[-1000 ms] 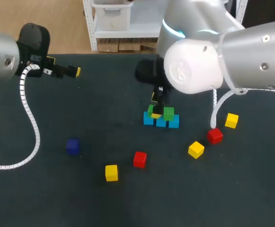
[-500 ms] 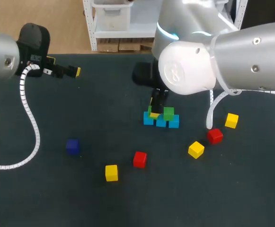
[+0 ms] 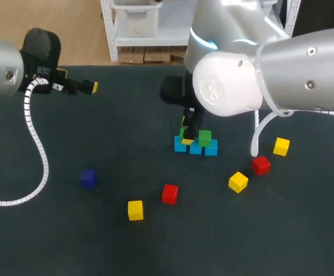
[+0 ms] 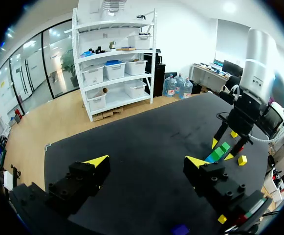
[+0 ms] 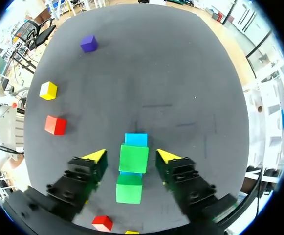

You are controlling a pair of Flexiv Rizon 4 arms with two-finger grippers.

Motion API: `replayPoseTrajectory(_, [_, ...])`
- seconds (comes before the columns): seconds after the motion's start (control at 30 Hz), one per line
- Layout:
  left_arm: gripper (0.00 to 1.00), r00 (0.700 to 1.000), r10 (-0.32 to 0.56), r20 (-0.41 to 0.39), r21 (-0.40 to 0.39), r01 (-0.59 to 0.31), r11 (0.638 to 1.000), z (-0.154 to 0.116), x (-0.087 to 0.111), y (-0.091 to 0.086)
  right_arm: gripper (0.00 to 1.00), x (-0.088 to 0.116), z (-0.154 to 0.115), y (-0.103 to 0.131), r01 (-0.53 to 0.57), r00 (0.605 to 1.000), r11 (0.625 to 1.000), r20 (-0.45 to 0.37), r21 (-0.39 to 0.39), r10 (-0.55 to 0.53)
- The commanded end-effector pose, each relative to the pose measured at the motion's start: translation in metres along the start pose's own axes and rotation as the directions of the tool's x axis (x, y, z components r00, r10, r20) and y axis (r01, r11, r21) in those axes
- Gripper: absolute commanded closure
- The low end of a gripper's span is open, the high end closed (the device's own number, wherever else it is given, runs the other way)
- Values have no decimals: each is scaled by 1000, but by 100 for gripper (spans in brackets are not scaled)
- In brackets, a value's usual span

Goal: Place the blue cubes, place green cubes on the blue cubes, place the yellow cubes on the green cubes, then place the red cubes on the yellow cubes, and place purple cube on the red cubes.

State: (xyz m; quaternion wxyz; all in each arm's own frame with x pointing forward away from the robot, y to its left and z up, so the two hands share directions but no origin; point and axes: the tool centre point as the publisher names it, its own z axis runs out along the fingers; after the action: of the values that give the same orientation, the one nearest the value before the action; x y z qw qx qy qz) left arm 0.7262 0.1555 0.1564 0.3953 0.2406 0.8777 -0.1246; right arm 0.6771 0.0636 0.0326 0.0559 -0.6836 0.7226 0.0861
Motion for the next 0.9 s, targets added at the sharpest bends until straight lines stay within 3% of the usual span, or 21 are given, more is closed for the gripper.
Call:
replayPoseTrajectory(0.03, [0, 1000, 2, 4, 12, -2, 1000, 0, 1, 3, 0, 1, 0, 0, 4, 1000, 1000, 7, 11, -4])
replayPoseTrajectory(0.27, [0, 1000, 2, 4, 12, -2, 1000, 0, 1, 3, 0, 10, -14, -7, -3, 999, 999, 32, 49, 1])
replayPoseTrajectory(0.57, [0, 1000, 2, 4, 12, -2, 1000, 0, 1, 3, 0, 57, -50, -12, -109, 992, 990, 79, 90, 102])
replayPoseTrajectory(0.73, [0, 1000, 2, 4, 12, -2, 1000, 0, 1, 3, 0, 79, -58, 11, -176, 981, 980, 94, 91, 167])
replayPoseTrajectory(0.9, [0, 1000, 2, 4, 12, -2, 1000, 0, 1, 3, 0, 86, -60, 38, -260, 963, 959, 105, 118, 248])
